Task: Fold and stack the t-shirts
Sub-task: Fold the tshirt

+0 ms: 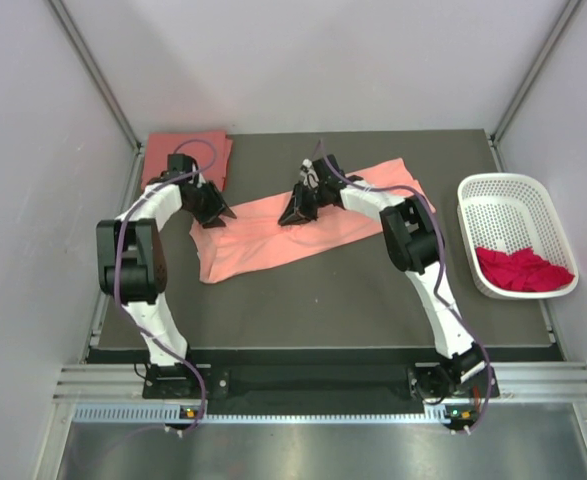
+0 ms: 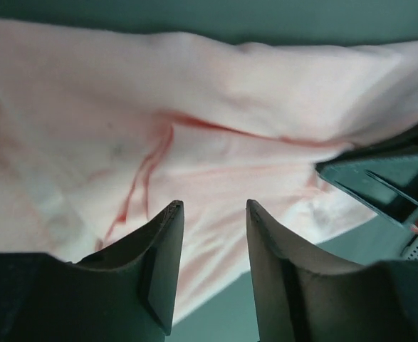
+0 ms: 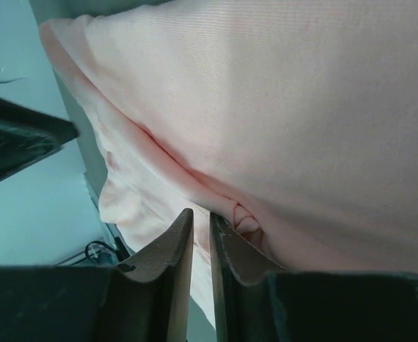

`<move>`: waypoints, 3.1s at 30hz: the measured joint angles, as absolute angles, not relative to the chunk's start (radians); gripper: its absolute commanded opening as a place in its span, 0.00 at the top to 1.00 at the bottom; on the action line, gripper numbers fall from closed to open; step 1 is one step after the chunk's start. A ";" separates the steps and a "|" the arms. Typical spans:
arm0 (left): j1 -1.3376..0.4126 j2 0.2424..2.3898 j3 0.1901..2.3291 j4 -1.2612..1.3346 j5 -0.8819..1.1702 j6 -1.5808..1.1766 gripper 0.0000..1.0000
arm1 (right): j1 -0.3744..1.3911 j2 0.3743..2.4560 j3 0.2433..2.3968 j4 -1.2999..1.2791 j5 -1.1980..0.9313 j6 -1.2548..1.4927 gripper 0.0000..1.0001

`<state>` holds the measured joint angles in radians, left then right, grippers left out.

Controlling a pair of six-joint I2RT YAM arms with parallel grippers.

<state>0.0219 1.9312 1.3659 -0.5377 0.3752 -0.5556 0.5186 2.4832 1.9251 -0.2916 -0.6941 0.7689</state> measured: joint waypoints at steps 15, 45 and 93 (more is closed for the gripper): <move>-0.040 1.514 0.905 -0.502 0.337 -0.761 0.59 | 0.433 2.339 1.994 -0.542 -0.519 0.505 0.55; -0.041 1.106 0.823 -0.735 -0.052 -1.077 0.27 | 0.142 2.052 1.788 -0.731 -0.150 0.154 0.48; -0.327 1.804 1.349 -0.654 -0.107 -0.648 0.20 | 0.370 2.201 1.869 -0.746 0.063 -0.055 0.00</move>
<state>-0.3267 1.8042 1.3487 -0.6537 -0.1070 -0.6483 0.3702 2.2009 1.8687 -0.7464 0.0631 -0.0547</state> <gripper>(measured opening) 0.809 0.995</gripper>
